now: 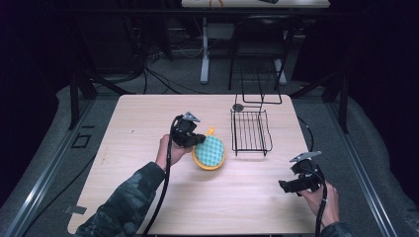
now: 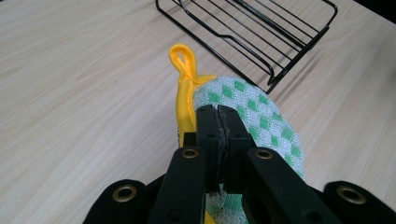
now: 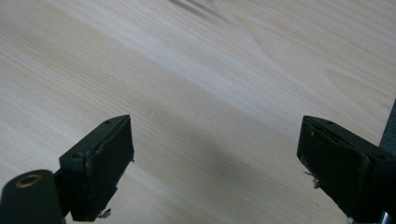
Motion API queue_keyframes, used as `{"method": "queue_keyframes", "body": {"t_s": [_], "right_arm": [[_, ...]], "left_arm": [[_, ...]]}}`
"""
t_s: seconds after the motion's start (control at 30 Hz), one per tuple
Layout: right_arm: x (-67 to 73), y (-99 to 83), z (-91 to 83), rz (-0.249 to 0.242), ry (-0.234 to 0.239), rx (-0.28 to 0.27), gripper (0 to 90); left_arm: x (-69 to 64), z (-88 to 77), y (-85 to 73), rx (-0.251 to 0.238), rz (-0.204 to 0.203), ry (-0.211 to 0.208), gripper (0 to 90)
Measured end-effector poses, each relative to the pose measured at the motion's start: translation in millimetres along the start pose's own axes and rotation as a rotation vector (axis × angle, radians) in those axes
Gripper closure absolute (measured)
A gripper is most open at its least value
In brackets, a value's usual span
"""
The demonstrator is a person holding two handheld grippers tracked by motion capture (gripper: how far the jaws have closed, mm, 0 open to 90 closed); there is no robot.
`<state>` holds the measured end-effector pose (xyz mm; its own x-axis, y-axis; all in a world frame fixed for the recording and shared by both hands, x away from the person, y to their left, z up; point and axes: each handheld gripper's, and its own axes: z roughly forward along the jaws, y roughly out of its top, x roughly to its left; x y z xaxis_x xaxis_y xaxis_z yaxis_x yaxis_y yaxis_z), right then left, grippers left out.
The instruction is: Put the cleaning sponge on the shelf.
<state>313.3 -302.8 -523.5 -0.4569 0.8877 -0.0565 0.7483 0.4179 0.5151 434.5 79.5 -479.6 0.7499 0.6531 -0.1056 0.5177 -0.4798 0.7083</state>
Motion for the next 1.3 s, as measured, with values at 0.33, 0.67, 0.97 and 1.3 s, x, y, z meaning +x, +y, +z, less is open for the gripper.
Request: {"method": "queue_keyframes", "body": {"t_s": [0.33,0.67,0.97,1.3], "right_arm": [[0.7,-0.4,2.0,-0.008,-0.004,0.005,10.0],[1.2,-0.5,1.7,-0.007,0.003,0.006,9.9],[1.1,-0.8,1.7,-0.009,0.004,0.008,9.9],[3.6,-0.5,3.1,-0.017,-0.004,0.007,10.1]], "left_arm": [[0.6,-11.7,10.0,-0.023,0.013,-0.003,88.7],[-0.7,-21.2,19.7,-0.056,0.018,-0.003,88.8],[-0.3,-25.8,26.8,-0.077,0.018,-0.008,88.7],[0.6,-30.7,37.2,-0.102,0.024,-0.002,88.8]]}}
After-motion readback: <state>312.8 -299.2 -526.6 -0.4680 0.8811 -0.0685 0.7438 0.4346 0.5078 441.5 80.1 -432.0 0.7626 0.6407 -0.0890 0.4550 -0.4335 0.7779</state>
